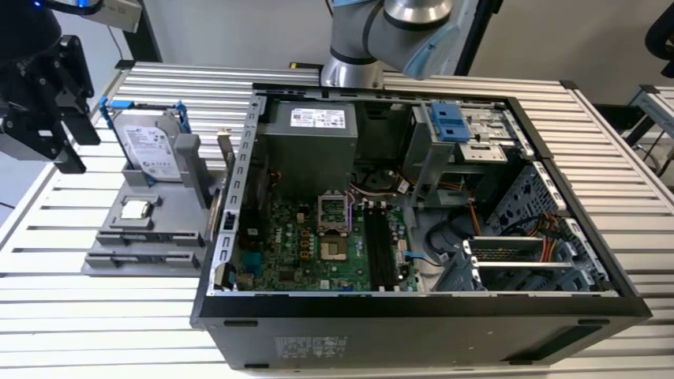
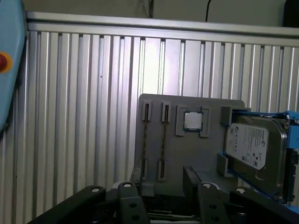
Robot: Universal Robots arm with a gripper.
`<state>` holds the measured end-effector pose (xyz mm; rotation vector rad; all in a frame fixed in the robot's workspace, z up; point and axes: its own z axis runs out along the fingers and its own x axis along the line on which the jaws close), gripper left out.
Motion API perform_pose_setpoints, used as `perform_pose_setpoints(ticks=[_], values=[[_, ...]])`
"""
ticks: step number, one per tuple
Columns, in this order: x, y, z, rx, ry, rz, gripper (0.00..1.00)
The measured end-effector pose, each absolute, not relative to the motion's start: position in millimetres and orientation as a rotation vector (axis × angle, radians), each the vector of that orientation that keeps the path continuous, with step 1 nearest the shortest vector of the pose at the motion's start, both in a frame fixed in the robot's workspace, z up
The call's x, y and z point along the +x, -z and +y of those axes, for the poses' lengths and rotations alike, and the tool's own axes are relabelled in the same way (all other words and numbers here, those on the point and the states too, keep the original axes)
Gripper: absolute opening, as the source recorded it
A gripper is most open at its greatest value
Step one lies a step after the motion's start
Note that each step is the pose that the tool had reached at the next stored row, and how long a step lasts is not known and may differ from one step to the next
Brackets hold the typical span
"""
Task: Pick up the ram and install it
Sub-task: 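Pick up the ram and move it above insertion slot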
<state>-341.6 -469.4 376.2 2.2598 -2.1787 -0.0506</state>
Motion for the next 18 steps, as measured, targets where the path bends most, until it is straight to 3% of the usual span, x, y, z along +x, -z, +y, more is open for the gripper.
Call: perform_pose_setpoints(ticks=[18], values=[[-341, -356, -469, 2.258, 0.054, -2.177, 1.0]])
